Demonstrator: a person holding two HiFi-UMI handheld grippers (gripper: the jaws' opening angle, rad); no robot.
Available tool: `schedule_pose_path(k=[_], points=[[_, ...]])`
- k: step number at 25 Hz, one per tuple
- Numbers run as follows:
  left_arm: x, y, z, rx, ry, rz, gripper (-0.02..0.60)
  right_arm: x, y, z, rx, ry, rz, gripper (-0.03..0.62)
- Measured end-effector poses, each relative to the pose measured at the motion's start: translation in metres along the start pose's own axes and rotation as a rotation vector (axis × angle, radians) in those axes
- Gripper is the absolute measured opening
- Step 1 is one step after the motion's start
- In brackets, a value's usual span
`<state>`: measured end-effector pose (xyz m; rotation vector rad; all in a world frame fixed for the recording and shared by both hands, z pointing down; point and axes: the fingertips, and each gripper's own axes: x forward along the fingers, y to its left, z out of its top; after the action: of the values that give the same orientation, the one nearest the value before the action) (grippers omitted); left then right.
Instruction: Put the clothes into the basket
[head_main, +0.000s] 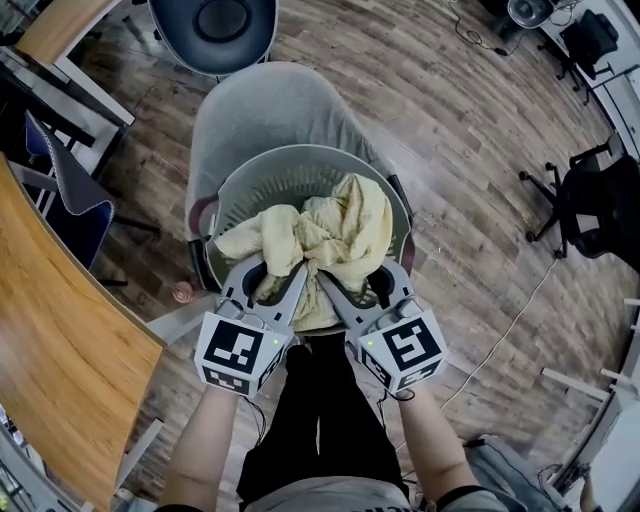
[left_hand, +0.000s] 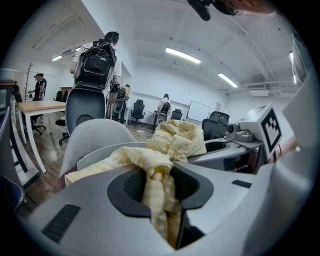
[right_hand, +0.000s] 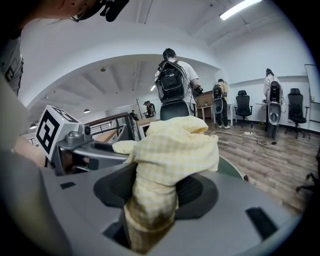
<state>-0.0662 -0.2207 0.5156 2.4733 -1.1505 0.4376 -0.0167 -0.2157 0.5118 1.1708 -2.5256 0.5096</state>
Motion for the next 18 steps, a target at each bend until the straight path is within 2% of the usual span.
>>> schedule_pose_path(k=[10, 18], points=[[0.002, 0.005, -0.012, -0.031, 0.042, 0.02, 0.129, 0.002, -0.002, -0.009, 0.012, 0.025, -0.01, 0.235], [0.0, 0.009, -0.021, 0.001, 0.091, 0.054, 0.146, -0.001, -0.007, -0.012, 0.02, 0.032, -0.035, 0.238]])
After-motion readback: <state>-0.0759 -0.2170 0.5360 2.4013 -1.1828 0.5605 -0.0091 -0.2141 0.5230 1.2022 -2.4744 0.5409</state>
